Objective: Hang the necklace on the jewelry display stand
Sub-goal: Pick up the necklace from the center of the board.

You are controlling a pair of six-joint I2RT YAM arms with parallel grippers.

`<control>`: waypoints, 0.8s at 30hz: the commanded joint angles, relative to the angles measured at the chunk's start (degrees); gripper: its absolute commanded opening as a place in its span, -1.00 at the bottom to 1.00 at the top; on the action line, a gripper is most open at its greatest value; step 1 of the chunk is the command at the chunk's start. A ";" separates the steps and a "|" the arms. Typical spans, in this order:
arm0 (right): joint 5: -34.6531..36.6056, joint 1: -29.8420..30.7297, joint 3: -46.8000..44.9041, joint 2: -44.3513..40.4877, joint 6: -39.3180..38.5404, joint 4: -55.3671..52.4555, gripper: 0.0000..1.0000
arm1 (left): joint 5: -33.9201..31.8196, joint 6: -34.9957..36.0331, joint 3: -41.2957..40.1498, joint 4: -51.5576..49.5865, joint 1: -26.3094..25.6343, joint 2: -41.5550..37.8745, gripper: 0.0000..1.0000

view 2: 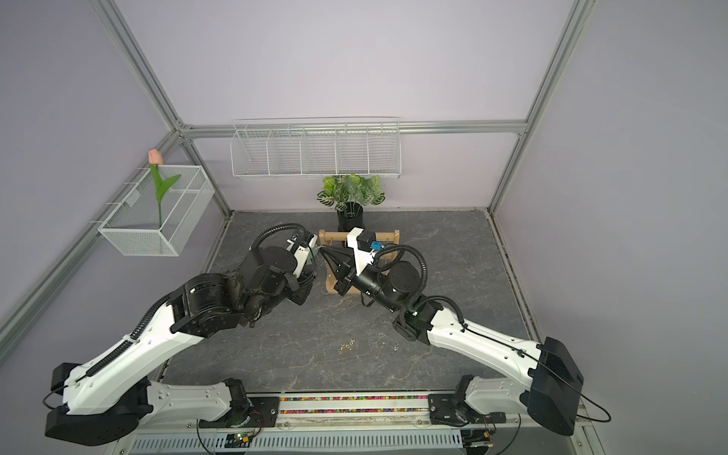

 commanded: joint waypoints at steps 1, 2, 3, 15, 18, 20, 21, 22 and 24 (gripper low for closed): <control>0.96 0.41 1.06 0.39 -1.26 0.92 -0.86 | 0.39 -1.04 -0.73 1.63 -0.21 -1.66 -0.43; 0.89 0.40 1.06 0.39 -1.31 0.80 -0.86 | 0.63 -1.25 -0.75 1.79 -0.21 -2.06 -0.43; 0.68 0.43 1.06 0.35 -1.33 0.63 -0.86 | 0.68 -1.25 -0.74 1.86 -0.21 -2.42 -0.42; -0.85 0.38 0.79 -0.57 -1.08 -1.47 -0.86 | 8.90 -1.28 -1.85 7.54 3.17 -4.50 -0.30; -0.88 0.37 0.82 -0.66 -0.74 -1.67 -0.86 | 12.20 -1.21 -2.32 8.82 3.57 -3.78 -0.26; -1.15 0.36 0.98 -0.66 -0.56 -1.97 -0.86 | 12.94 -1.29 -2.86 8.80 3.57 -2.81 -0.26; -1.37 0.38 1.01 -0.74 -0.37 -2.13 -0.86 | 12.82 -1.36 -3.47 8.98 3.58 -2.45 -0.27; -1.51 0.34 1.10 -0.83 -0.15 -2.28 -0.86 | 12.61 -1.44 -4.02 9.05 3.57 -2.39 -0.27; -1.53 0.03 1.10 -1.34 0.24 -2.99 -0.87 | 12.12 -1.79 -5.05 9.07 3.57 -2.56 -0.29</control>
